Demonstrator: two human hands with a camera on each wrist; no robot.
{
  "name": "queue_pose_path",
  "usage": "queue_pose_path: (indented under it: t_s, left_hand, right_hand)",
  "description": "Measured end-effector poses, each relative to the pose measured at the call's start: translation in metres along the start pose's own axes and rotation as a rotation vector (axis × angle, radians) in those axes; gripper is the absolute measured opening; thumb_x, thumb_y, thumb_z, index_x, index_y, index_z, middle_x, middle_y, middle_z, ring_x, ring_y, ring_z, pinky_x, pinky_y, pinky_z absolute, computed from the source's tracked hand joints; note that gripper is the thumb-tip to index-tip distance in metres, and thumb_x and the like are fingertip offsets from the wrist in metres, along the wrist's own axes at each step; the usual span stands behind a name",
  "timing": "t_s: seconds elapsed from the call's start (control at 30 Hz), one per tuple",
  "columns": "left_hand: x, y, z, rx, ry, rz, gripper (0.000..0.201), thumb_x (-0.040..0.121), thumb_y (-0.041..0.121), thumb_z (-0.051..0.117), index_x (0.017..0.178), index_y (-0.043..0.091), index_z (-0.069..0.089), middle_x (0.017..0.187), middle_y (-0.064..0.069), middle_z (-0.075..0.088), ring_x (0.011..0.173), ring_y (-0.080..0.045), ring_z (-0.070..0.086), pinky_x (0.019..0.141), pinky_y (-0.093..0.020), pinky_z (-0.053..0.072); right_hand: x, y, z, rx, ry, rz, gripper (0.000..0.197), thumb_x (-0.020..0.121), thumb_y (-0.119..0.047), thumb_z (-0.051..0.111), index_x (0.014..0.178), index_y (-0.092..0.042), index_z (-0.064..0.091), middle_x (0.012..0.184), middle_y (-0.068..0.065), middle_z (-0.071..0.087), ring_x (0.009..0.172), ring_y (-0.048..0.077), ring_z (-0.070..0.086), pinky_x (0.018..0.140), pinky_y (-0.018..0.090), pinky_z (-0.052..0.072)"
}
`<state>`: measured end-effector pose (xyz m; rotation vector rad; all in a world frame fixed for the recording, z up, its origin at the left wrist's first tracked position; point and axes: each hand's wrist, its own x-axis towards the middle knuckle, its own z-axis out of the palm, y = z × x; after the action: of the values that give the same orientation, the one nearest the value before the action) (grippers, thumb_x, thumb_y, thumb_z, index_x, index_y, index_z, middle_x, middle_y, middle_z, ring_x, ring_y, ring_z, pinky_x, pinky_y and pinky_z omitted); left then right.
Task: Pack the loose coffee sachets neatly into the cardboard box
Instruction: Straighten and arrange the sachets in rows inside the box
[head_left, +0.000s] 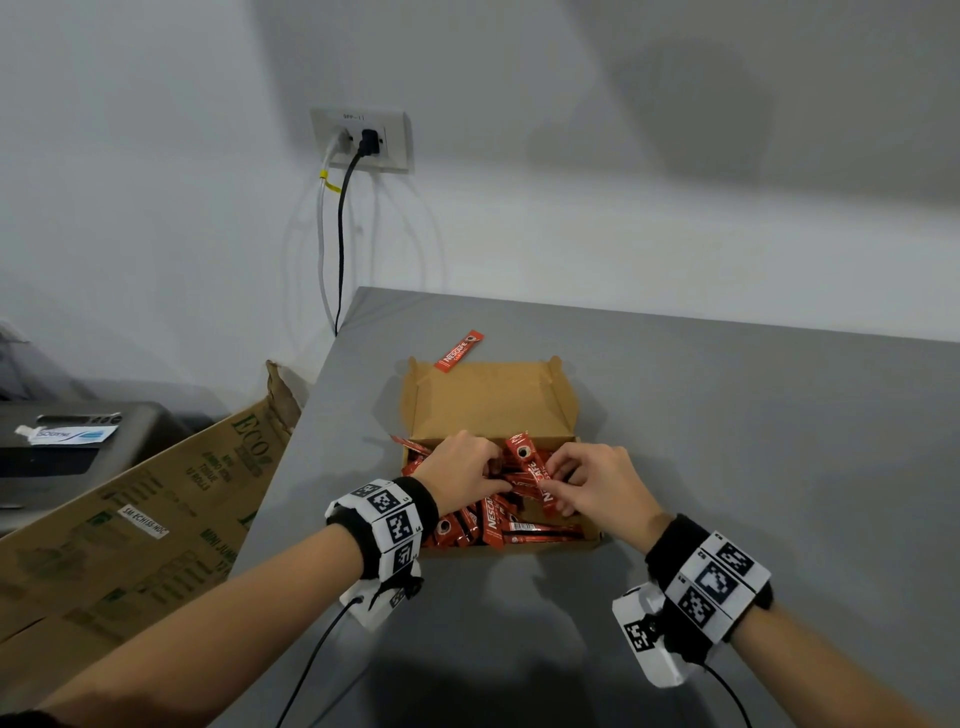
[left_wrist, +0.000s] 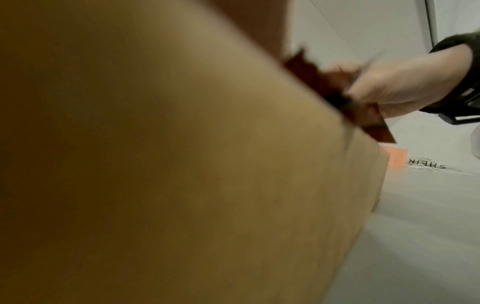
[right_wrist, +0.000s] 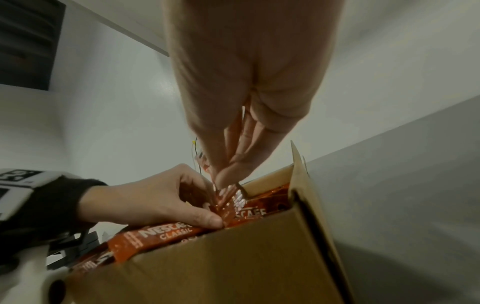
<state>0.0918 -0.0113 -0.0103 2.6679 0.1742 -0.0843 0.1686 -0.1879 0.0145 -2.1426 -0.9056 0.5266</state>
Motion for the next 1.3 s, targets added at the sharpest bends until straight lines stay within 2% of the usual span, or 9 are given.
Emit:
queue_pose_path:
  t_s: [0.1, 0.3, 0.43, 0.5, 0.67, 0.8, 0.9, 1.1, 1.3]
  left_hand:
    - [0.0, -0.001, 0.0, -0.016, -0.001, -0.002, 0.027, 0.086, 0.032, 0.064, 0.097, 0.007, 0.067, 0.094, -0.007, 0.069, 0.082, -0.017, 0.064, 0.076, -0.027, 0.052]
    - [0.001, -0.001, 0.0, -0.016, -0.002, 0.003, 0.024, 0.086, 0.029, 0.064, 0.095, 0.007, 0.067, 0.092, -0.007, 0.069, 0.082, -0.018, 0.064, 0.078, -0.03, 0.053]
    - [0.0, -0.002, 0.001, -0.015, -0.004, 0.001, 0.027, 0.086, 0.032, 0.064, 0.097, 0.007, 0.067, 0.094, -0.007, 0.069, 0.083, -0.018, 0.064, 0.078, -0.031, 0.053]
    - [0.0, -0.002, 0.001, -0.015, -0.004, -0.002, 0.029, 0.085, 0.034, 0.065, 0.097, 0.007, 0.067, 0.094, -0.007, 0.069, 0.083, -0.017, 0.064, 0.078, -0.03, 0.053]
    - [0.0, -0.002, 0.001, -0.012, -0.003, 0.004, 0.03, 0.085, 0.034, 0.065, 0.096, 0.007, 0.067, 0.092, -0.006, 0.069, 0.082, -0.018, 0.063, 0.077, -0.031, 0.052]
    - [0.0, -0.002, 0.0, -0.014, -0.005, 0.001, 0.029, 0.085, 0.034, 0.065, 0.096, 0.008, 0.067, 0.093, -0.006, 0.069, 0.083, -0.017, 0.063, 0.079, -0.031, 0.052]
    - [0.0, -0.002, -0.001, -0.011, -0.012, 0.0, 0.028, 0.085, 0.034, 0.065, 0.096, 0.008, 0.067, 0.092, -0.006, 0.069, 0.083, -0.017, 0.063, 0.078, -0.031, 0.052]
    - [0.0, -0.001, -0.001, -0.014, -0.025, -0.003, 0.026, 0.086, 0.032, 0.064, 0.096, 0.009, 0.067, 0.093, -0.005, 0.069, 0.082, -0.016, 0.063, 0.077, -0.03, 0.053]
    - [-0.001, 0.001, -0.003, -0.021, -0.034, -0.001, 0.033, 0.081, 0.037, 0.068, 0.095, 0.007, 0.065, 0.09, -0.004, 0.068, 0.08, -0.015, 0.063, 0.075, -0.028, 0.053]
  right_hand:
    - [-0.002, -0.002, -0.001, 0.096, 0.062, -0.031, 0.012, 0.084, -0.008, 0.067, 0.089, -0.007, 0.056, 0.06, 0.003, 0.065, 0.047, 0.008, 0.064, 0.051, 0.019, 0.054]
    - [-0.005, -0.009, -0.005, 0.159, 0.043, -0.078, 0.07, 0.083, 0.0, 0.06, 0.135, -0.029, 0.023, 0.07, 0.011, 0.067, 0.052, 0.011, 0.067, 0.056, 0.023, 0.057]
    - [-0.005, -0.002, -0.005, 0.117, 0.101, -0.145, 0.031, 0.087, -0.006, 0.06, 0.109, -0.021, 0.045, 0.077, 0.006, 0.067, 0.059, 0.007, 0.068, 0.06, 0.024, 0.058]
    - [-0.005, 0.004, -0.002, 0.072, 0.169, -0.165, 0.026, 0.085, -0.008, 0.065, 0.099, -0.022, 0.05, 0.078, 0.0, 0.068, 0.068, 0.003, 0.068, 0.064, 0.017, 0.056]
    - [-0.014, 0.011, 0.016, 0.014, 0.035, -0.182, 0.034, 0.081, -0.006, 0.067, 0.083, -0.035, 0.051, 0.08, -0.015, 0.063, 0.079, 0.002, 0.064, 0.069, 0.014, 0.052]
    - [-0.008, 0.015, 0.028, -0.171, 0.125, -0.153, 0.024, 0.074, -0.003, 0.067, 0.069, -0.013, 0.046, 0.071, -0.002, 0.056, 0.067, 0.014, 0.054, 0.06, 0.026, 0.045]
    - [-0.006, 0.013, 0.03, -0.393, 0.16, -0.099, 0.03, 0.074, -0.019, 0.071, 0.065, -0.018, 0.042, 0.065, -0.005, 0.056, 0.065, 0.017, 0.054, 0.056, 0.029, 0.041]
    - [-0.005, 0.01, 0.032, -0.732, 0.099, -0.154, 0.042, 0.034, -0.031, 0.091, 0.047, -0.023, 0.051, 0.051, -0.011, 0.054, 0.052, 0.014, 0.055, 0.04, 0.021, 0.041]
    - [0.003, 0.012, 0.032, -0.82, 0.093, -0.155, 0.043, 0.032, -0.038, 0.091, 0.046, -0.021, 0.054, 0.058, -0.006, 0.054, 0.058, 0.018, 0.056, 0.043, 0.028, 0.044]
